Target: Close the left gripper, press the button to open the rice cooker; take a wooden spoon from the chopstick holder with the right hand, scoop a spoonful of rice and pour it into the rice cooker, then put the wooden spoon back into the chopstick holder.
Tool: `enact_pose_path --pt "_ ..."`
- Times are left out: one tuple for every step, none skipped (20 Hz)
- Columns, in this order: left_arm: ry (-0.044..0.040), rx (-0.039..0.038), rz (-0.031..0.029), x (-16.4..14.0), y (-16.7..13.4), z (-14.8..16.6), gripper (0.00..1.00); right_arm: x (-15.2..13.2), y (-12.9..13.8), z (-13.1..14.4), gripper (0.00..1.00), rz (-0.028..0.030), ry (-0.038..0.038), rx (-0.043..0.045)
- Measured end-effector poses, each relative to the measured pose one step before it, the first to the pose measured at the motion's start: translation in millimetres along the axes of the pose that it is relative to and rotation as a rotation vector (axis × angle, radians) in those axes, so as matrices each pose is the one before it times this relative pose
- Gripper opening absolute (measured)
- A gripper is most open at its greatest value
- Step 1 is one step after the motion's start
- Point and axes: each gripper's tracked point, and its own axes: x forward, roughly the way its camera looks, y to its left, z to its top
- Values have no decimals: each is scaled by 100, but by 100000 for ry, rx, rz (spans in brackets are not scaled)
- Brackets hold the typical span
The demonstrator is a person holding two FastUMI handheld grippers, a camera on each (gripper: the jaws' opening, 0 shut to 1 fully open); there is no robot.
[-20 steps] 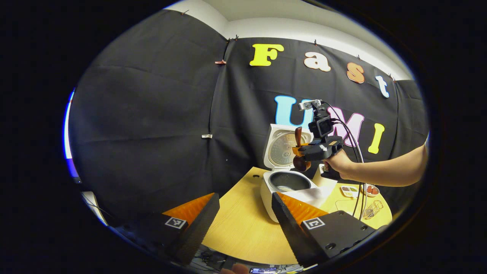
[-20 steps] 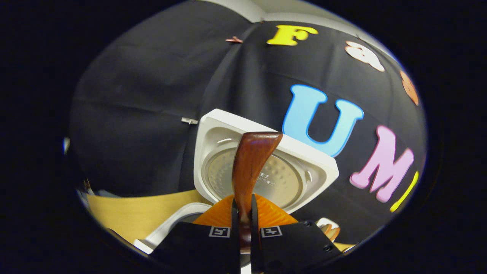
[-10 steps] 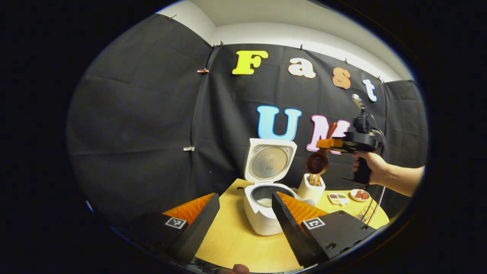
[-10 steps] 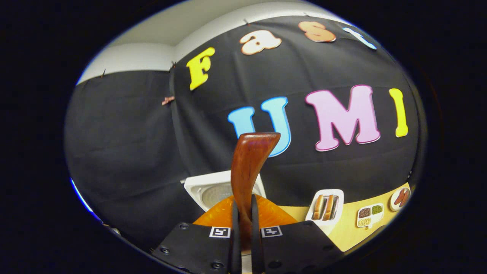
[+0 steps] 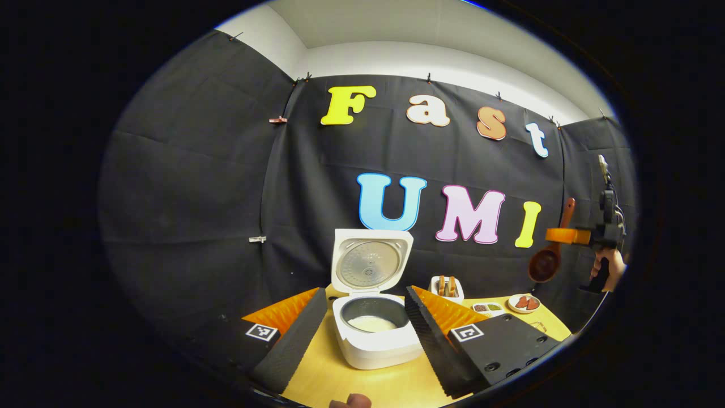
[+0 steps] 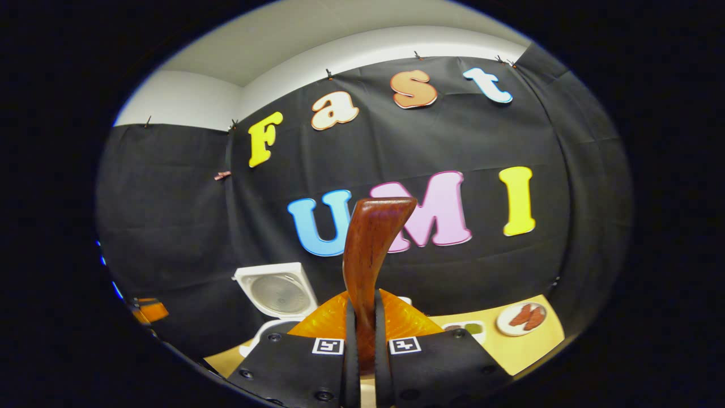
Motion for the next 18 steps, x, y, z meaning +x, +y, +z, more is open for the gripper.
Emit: enact_pose_path --pt "198 390 -145 95 -665 -67 95 -913 -2331 -472 14 -3091 132 -690" --pt "323 587 -209 95 -751 -104 95 -745 -2376 -712 14 -3358 486 -775" --pt "220 615 -373 -59 -817 4 95 -469 -2442 -924 14 -3430 761 -504" --pt "127 454 -479 -17 -774 35 95 -328 -2142 -1196 14 -2916 1542 -394" --pt "186 368 -233 8 -671 -21 95 -170 -1924 -1314 14 -2548 1757 284" --pt "252 443 247 -121 -588 19 95 100 -1883 -1423 14 -2274 1405 416" --pt "89 414 428 16 -421 62 95 212 -1509 -1628 14 -1946 2358 322" --pt "-138 365 278 -78 -527 216 95 219 -1506 -1777 14 -1791 2716 118" --pt "21 486 365 -140 -553 228 95 490 -1108 -1738 14 -1515 2683 351" --pt "55 787 552 -47 -445 193 95 436 -967 -1700 14 -1128 2539 1053" --pt "13 1042 670 -126 -313 172 95 334 -816 -1569 14 -1228 2406 2016" --pt "-305 1253 660 -179 -326 285 95 486 -784 -1449 14 -1283 2023 1913" --pt "-242 1217 616 -39 -315 270 95 450 -865 -1600 14 -1485 2194 1555" --pt "-27 967 255 -50 -331 185 95 499 -687 -1425 14 -1330 1923 1177" --pt "210 614 73 -58 -409 36 95 832 -395 -1526 14 -1341 2606 1563" --pt "302 207 -59 -39 -310 81 95 567 -625 -1067 14 -904 1751 1938" --pt "532 -327 25 27 -251 -163 95 424 -541 -849 14 -924 1222 2131" --pt "659 -543 294 27 -114 -140 95 537 -612 -788 14 -1154 1359 1563"
